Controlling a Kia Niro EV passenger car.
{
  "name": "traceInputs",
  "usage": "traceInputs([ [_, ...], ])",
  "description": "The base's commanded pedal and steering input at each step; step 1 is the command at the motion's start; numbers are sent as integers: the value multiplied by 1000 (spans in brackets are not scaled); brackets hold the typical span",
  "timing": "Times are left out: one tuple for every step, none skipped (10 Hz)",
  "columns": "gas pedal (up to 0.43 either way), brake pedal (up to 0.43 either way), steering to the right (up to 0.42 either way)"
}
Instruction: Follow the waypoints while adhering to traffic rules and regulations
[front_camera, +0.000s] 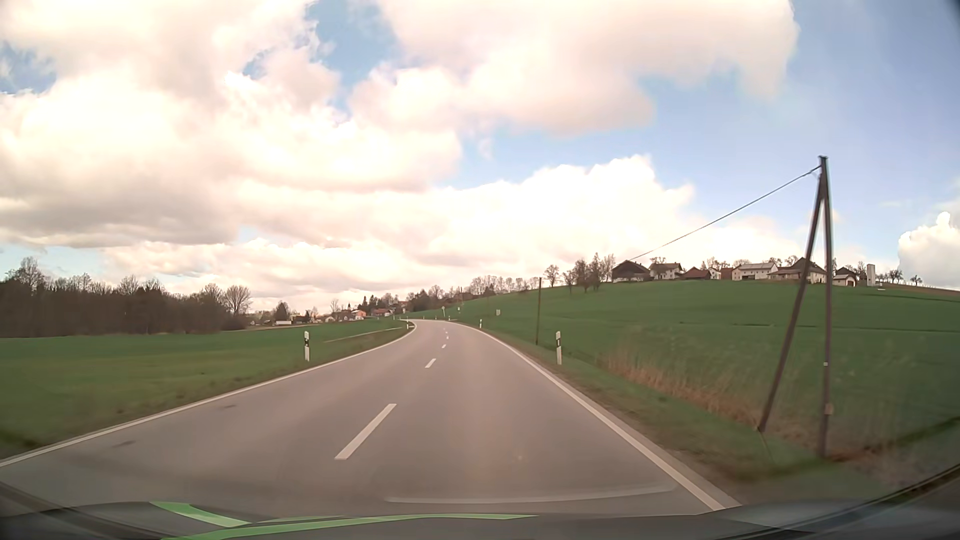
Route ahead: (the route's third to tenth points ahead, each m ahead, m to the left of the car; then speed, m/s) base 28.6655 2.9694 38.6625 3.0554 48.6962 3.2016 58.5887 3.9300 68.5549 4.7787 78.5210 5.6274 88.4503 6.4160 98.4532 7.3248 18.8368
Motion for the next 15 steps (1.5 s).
traceInputs([
  [157,0,-2],
  [157,0,-2],
  [157,0,-2],
  [157,0,-2],
  [157,0,-2],
  [157,0,-2],
  [157,0,-2],
  [157,0,-2],
  [150,0,-2],
  [150,0,-3],
  [150,0,-3],
  [150,0,-4],
  [150,0,-4],
  [150,0,-5],
  [150,0,-5],
])
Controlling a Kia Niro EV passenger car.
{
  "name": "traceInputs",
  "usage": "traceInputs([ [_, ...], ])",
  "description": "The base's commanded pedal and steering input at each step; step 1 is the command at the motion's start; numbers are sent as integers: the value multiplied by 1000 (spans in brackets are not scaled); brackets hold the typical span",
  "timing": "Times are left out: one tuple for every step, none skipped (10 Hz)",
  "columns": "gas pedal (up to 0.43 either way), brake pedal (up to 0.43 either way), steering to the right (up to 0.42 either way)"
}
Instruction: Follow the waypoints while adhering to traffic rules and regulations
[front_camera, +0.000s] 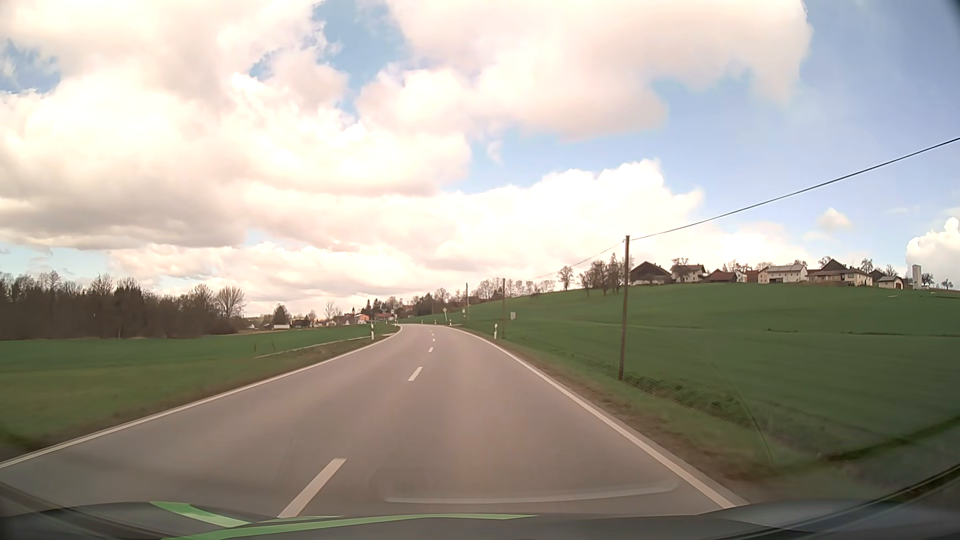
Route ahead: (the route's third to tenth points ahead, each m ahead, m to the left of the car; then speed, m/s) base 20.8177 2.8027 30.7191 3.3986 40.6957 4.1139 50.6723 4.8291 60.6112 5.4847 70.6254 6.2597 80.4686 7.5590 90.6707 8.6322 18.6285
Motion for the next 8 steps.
traceInputs([
  [150,0,-6],
  [150,0,-8],
  [150,0,-8],
  [150,0,-8],
  [150,0,-8],
  [150,0,-8],
  [150,0,-8],
  [150,0,-9],
])
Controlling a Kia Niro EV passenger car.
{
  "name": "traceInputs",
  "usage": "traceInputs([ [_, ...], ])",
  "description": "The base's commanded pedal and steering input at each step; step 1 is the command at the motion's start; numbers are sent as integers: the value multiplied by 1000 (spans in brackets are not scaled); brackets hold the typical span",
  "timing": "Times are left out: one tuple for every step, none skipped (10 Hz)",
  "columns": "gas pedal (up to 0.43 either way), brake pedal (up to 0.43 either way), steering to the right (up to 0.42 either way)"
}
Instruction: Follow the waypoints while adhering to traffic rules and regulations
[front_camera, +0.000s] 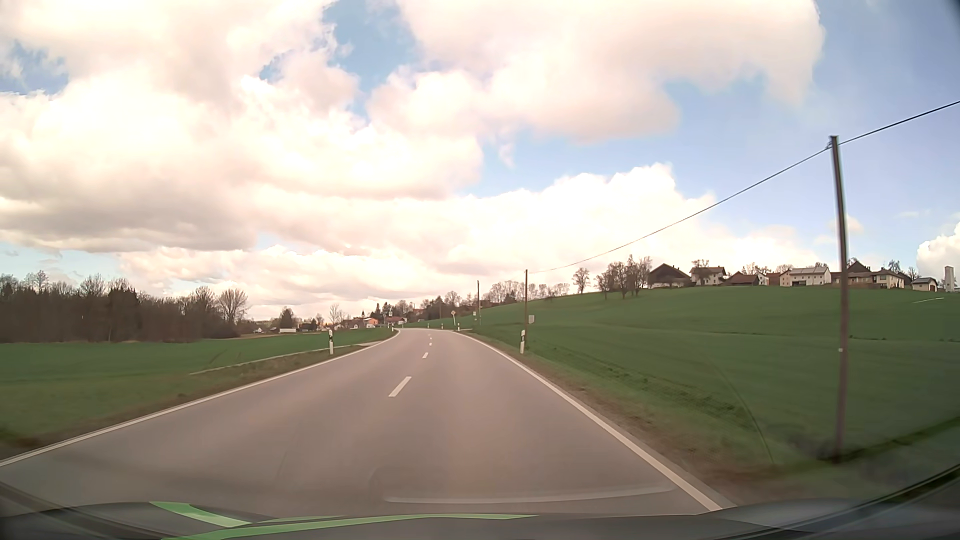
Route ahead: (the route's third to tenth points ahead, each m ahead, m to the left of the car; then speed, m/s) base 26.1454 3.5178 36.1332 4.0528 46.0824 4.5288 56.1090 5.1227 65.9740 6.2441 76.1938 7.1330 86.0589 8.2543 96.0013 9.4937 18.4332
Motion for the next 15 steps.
traceInputs([
  [150,0,-8],
  [150,0,-8],
  [150,0,-9],
  [150,0,-8],
  [150,0,-9],
  [150,0,-8],
  [150,0,-8],
  [150,0,-8],
  [150,0,-8],
  [150,0,-8],
  [157,0,-8],
  [157,0,-8],
  [157,0,-8],
  [169,0,-8],
  [169,0,-8],
])
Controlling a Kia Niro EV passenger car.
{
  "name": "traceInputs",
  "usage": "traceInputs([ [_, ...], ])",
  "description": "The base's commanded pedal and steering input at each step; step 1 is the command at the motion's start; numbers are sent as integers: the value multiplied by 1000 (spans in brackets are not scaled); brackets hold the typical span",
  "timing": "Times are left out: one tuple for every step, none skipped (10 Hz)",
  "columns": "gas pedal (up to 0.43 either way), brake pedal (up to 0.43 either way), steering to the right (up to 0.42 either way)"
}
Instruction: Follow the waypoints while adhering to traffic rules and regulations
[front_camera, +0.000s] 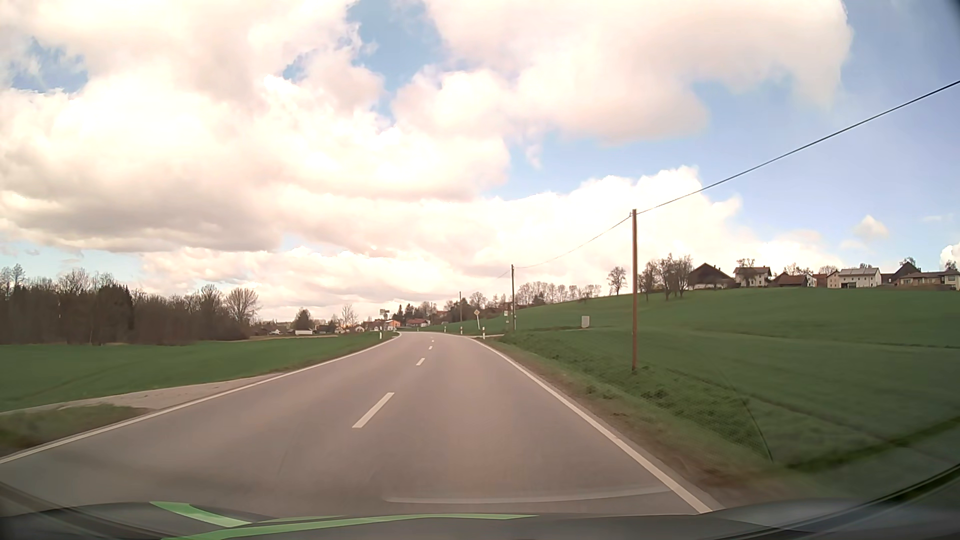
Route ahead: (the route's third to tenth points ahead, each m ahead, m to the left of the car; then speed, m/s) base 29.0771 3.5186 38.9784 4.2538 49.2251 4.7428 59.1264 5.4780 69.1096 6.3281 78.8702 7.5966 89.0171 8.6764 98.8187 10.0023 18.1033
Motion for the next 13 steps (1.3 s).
traceInputs([
  [169,0,-8],
  [169,0,-8],
  [169,0,-8],
  [169,0,-8],
  [169,0,-8],
  [169,0,-8],
  [169,0,-8],
  [169,0,-8],
  [169,0,-8],
  [169,0,-8],
  [169,0,-8],
  [169,0,-8],
  [169,0,-8],
])
